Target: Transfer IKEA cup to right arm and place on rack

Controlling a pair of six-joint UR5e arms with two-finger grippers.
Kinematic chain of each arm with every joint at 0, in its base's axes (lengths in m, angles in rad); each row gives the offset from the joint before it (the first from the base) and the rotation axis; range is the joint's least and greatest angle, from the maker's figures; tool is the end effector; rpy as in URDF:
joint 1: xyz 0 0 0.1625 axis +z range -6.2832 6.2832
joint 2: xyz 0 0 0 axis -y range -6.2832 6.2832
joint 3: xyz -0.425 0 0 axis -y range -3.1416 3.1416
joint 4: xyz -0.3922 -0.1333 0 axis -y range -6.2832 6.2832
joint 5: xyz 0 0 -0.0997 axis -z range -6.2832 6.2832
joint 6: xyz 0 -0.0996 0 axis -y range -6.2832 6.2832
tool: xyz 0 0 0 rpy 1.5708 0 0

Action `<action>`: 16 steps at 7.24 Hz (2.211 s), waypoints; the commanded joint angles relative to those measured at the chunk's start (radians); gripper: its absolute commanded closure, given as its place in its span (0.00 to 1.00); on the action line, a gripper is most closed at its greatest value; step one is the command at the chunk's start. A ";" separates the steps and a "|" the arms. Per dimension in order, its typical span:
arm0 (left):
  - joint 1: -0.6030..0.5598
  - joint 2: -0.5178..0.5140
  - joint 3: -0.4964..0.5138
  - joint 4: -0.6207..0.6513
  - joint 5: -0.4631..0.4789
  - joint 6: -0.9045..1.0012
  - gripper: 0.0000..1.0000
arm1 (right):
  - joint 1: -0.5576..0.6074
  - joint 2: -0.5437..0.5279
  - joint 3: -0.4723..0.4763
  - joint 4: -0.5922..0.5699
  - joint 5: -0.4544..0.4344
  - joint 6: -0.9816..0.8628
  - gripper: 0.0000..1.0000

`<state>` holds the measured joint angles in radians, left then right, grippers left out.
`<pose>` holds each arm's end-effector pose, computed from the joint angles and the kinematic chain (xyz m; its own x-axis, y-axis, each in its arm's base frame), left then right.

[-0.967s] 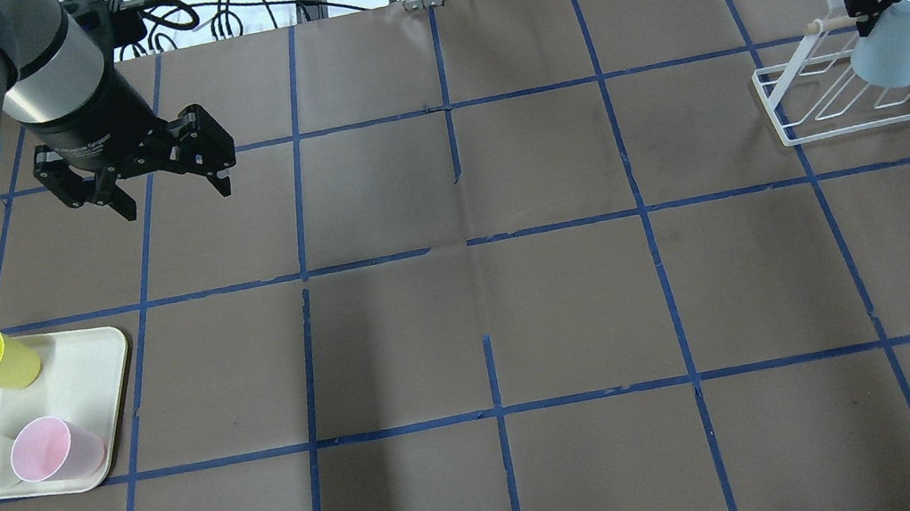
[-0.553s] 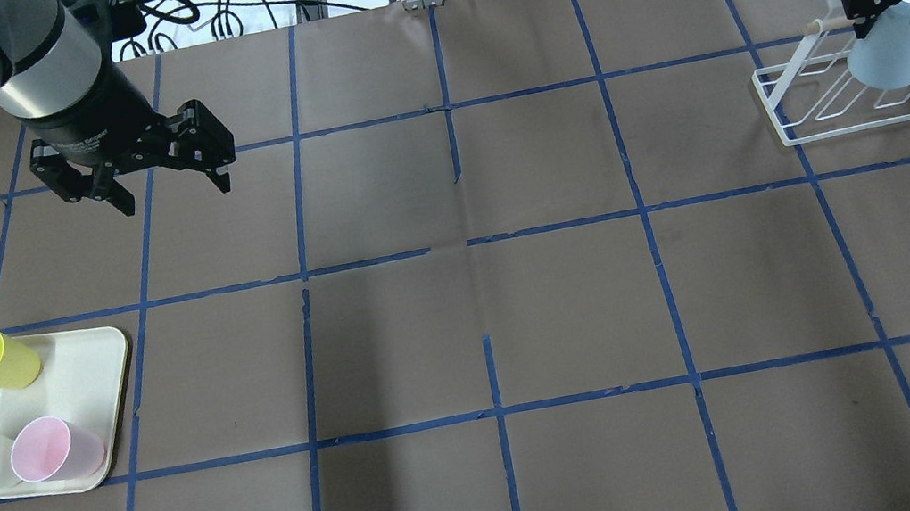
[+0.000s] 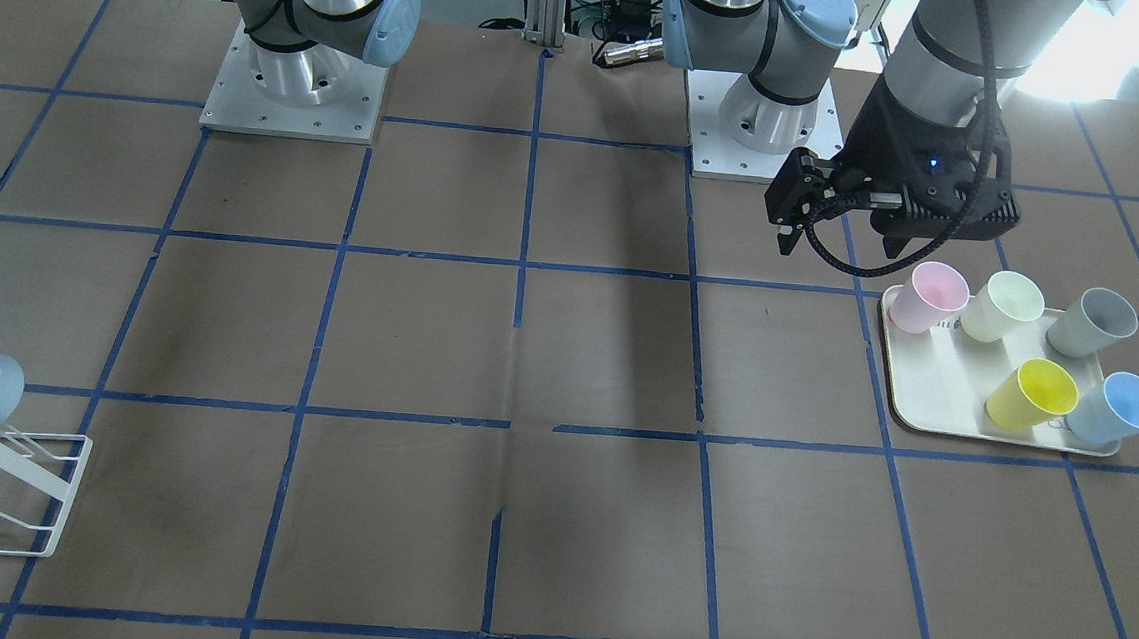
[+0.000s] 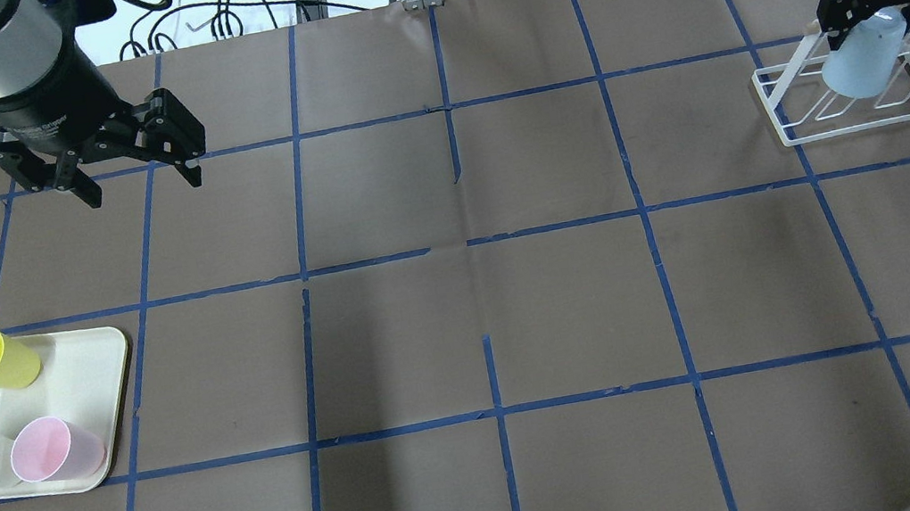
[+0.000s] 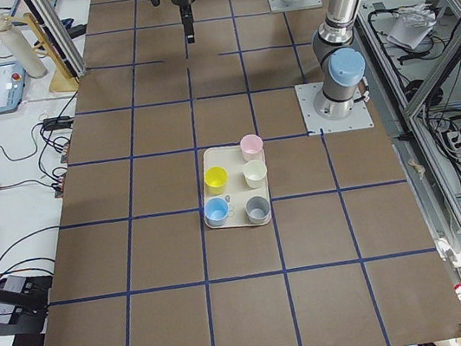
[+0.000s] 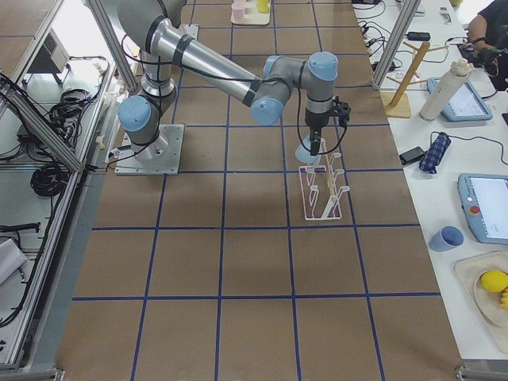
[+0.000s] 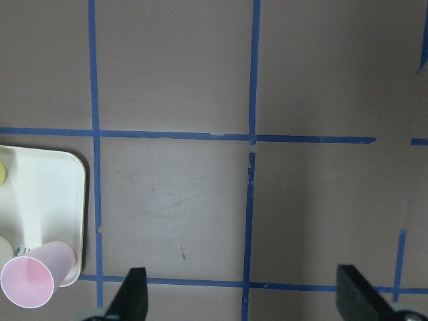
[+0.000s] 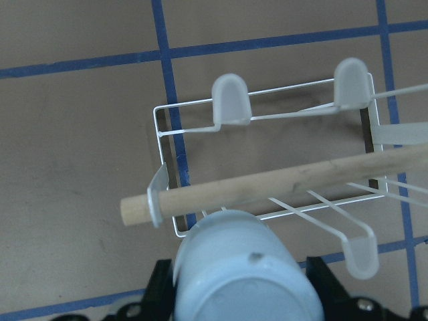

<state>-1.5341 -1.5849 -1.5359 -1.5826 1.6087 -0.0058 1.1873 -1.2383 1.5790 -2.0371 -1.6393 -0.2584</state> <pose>-0.1111 -0.5031 0.4970 -0.9984 -0.0428 -0.0378 -0.0425 0.9991 -0.0092 -0.1146 -0.6220 0.3471 -0.9862 0.1335 0.0977 0.1233 0.9869 -0.1038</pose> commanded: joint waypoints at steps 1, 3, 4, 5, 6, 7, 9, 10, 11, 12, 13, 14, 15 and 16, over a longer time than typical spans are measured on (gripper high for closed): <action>0.015 0.005 0.009 -0.005 -0.006 0.000 0.00 | 0.005 -0.001 -0.013 0.012 -0.002 -0.001 0.00; 0.023 0.003 0.016 -0.007 -0.013 -0.011 0.00 | 0.029 -0.068 -0.037 0.067 -0.001 0.001 0.00; 0.023 -0.001 0.019 -0.005 -0.006 -0.010 0.00 | 0.049 -0.137 -0.077 0.200 -0.001 0.008 0.00; 0.013 -0.013 0.019 -0.004 -0.004 -0.011 0.00 | 0.096 -0.185 -0.115 0.335 0.002 0.027 0.00; 0.012 -0.006 0.019 -0.005 -0.013 -0.013 0.00 | 0.160 -0.203 -0.152 0.441 0.009 0.042 0.00; 0.012 0.000 0.020 -0.007 -0.009 -0.011 0.00 | 0.240 -0.220 -0.177 0.487 0.015 0.082 0.00; 0.014 -0.003 0.020 -0.005 -0.016 -0.011 0.00 | 0.413 -0.256 -0.185 0.604 0.006 0.187 0.00; 0.015 -0.001 0.020 -0.005 -0.018 -0.011 0.00 | 0.449 -0.269 -0.180 0.615 0.019 0.209 0.00; 0.017 0.000 0.020 -0.005 -0.018 -0.011 0.00 | 0.454 -0.271 -0.177 0.615 0.032 0.265 0.00; 0.019 -0.001 0.020 -0.005 -0.018 -0.011 0.00 | 0.454 -0.271 -0.172 0.614 0.033 0.274 0.00; 0.019 -0.003 0.020 -0.004 -0.016 -0.011 0.00 | 0.454 -0.260 -0.171 0.612 0.036 0.275 0.00; 0.019 0.000 0.016 -0.005 -0.015 -0.011 0.00 | 0.454 -0.269 -0.172 0.603 0.088 0.277 0.00; 0.015 0.002 0.013 -0.004 -0.016 -0.011 0.00 | 0.454 -0.271 -0.172 0.601 0.076 0.277 0.00; 0.014 -0.001 0.014 -0.003 -0.016 -0.011 0.00 | 0.454 -0.271 -0.171 0.598 0.078 0.278 0.00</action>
<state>-1.5179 -1.5848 -1.5212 -1.5866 1.5926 -0.0169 1.6411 -1.5083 1.4071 -1.4349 -1.5651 0.0181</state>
